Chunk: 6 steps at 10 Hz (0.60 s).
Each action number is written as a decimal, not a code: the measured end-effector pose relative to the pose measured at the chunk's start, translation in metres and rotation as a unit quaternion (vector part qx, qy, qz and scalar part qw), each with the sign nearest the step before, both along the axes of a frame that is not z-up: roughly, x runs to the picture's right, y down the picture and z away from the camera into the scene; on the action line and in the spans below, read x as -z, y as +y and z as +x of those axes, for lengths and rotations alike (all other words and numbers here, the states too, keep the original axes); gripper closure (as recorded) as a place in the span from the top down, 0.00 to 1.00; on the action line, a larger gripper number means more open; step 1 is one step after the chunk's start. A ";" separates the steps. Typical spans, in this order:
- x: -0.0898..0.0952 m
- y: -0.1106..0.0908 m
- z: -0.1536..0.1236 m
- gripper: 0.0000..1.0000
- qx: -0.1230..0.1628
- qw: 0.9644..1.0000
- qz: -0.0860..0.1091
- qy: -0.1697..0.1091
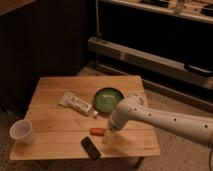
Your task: Place the pepper in the ceramic bowl
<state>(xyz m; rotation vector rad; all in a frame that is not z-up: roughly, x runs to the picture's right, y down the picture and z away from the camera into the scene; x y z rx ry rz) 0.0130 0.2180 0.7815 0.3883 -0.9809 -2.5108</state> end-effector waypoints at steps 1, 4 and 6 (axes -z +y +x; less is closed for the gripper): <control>0.000 -0.001 0.001 0.80 -0.007 1.000 -0.001 -0.014; -0.001 0.001 -0.002 0.80 -0.017 0.998 -0.003 -0.068; -0.004 0.005 -0.003 0.80 -0.026 0.994 0.000 -0.102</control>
